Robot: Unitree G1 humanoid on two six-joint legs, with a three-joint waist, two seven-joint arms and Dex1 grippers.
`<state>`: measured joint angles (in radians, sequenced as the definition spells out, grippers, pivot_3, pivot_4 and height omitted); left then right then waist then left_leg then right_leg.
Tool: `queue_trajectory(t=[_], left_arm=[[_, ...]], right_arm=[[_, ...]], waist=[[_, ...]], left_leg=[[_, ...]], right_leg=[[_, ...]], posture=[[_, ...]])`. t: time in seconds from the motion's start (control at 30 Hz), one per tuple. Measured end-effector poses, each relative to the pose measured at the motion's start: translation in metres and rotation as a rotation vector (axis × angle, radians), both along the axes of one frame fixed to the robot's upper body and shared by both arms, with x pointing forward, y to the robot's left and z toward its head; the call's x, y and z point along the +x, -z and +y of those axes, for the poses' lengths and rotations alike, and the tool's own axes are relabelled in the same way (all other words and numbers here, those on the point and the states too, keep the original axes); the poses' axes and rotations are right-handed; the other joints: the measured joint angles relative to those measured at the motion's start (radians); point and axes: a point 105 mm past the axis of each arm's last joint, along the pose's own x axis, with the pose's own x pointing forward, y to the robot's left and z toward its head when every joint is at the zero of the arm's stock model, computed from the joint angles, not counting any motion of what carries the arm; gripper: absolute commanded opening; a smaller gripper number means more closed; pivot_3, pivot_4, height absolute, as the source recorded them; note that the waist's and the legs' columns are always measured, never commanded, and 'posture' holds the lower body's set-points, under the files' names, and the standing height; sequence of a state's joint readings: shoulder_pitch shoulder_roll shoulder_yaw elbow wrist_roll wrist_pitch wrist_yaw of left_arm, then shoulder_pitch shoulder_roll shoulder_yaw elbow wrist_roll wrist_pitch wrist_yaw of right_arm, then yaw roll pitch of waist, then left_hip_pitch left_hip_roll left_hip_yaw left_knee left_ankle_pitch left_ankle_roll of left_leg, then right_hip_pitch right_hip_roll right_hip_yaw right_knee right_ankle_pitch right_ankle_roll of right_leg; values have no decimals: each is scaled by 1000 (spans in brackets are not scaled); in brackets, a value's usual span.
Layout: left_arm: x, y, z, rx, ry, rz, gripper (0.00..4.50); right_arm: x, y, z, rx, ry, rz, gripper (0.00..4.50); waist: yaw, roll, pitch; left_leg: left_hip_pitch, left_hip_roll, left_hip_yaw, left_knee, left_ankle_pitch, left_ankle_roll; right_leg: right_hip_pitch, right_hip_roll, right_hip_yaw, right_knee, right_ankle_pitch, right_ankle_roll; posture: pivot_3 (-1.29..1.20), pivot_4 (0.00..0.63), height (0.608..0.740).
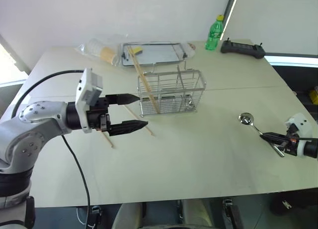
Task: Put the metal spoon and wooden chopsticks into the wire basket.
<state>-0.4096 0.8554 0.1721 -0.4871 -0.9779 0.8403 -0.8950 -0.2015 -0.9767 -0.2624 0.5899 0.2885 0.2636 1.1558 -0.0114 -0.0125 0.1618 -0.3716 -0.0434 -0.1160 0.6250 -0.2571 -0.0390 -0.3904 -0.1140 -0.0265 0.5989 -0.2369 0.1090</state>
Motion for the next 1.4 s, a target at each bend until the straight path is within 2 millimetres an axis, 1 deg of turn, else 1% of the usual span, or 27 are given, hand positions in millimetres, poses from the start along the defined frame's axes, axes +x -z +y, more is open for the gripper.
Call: queue_trajectory(t=[0.33,0.53,0.67,0.77,0.83,0.87,1.0,1.03,1.1,1.17,1.27,1.33,1.4], left_arm=[[-2,0,0,5,18,2,4500],[-1,0,0,7,15,-2,4500],[0,-4,-1,1,20,-18,4500],[1,-5,-1,-3,21,-18,4500],[1,-5,-1,-5,21,-22,4500],[2,-5,-1,-6,20,-21,4500],[3,-6,-1,-15,15,-21,4500],[5,-6,0,-18,8,-18,4500],[7,-6,1,-23,-4,-22,4500],[8,-7,0,-39,-3,-34,4500],[12,-10,0,-52,-14,-46,4500],[13,-11,0,-55,-21,-58,4500],[15,-12,0,-63,-24,-64,4500]], right_arm=[[0,0,0,2,22,-6,35],[-3,1,0,1,35,-15,35],[-4,1,0,-2,46,-33,35],[-5,-2,1,6,62,-47,35],[-6,-9,4,34,65,-73,35],[-4,-17,10,63,55,-107,35],[7,-75,39,143,-13,-305,35],[12,-96,50,170,-25,-380,35],[22,-129,74,236,-48,-499,35],[28,-159,107,293,-103,-604,35],[35,-179,152,347,-161,-702,35],[43,-182,174,395,-165,-724,35],[53,-184,192,438,-139,-750,35]], waist=[[0,0,0],[1,0,0],[2,0,0],[2,0,0],[2,1,1],[2,1,1],[-2,4,2],[-3,4,2],[-2,4,2],[1,3,2],[4,1,2],[5,1,3],[4,1,3]], left_leg=[[0,0,0,1,0,0],[-1,0,0,1,0,0],[-1,0,0,1,0,0],[-1,0,0,1,0,0],[-1,0,0,1,0,0],[-1,0,0,1,0,0],[-1,1,0,1,0,0],[-1,1,0,1,0,0],[-1,2,0,1,0,0],[-2,2,-1,1,0,0],[-3,2,-2,0,0,0],[-4,1,-2,1,0,0],[-4,0,-2,1,0,0]], right_leg=[[0,0,0,0,0,0],[0,0,0,0,0,0],[0,0,0,0,0,0],[0,0,0,0,0,0],[-1,0,0,0,0,0],[-1,0,0,1,0,0],[-1,0,1,1,0,1],[-1,1,1,1,0,0],[-1,1,1,1,0,0],[-2,1,1,1,1,0],[-3,1,0,0,1,0],[-3,1,0,-1,1,0],[-4,0,1,-1,1,0]], posture=[[0,150,709],[0,150,709],[0,150,709],[0,150,709],[0,150,709],[0,150,709],[0,150,709],[0,150,709],[0,150,709],[0,150,709],[0,150,709],[0,150,709],[0,150,709]])
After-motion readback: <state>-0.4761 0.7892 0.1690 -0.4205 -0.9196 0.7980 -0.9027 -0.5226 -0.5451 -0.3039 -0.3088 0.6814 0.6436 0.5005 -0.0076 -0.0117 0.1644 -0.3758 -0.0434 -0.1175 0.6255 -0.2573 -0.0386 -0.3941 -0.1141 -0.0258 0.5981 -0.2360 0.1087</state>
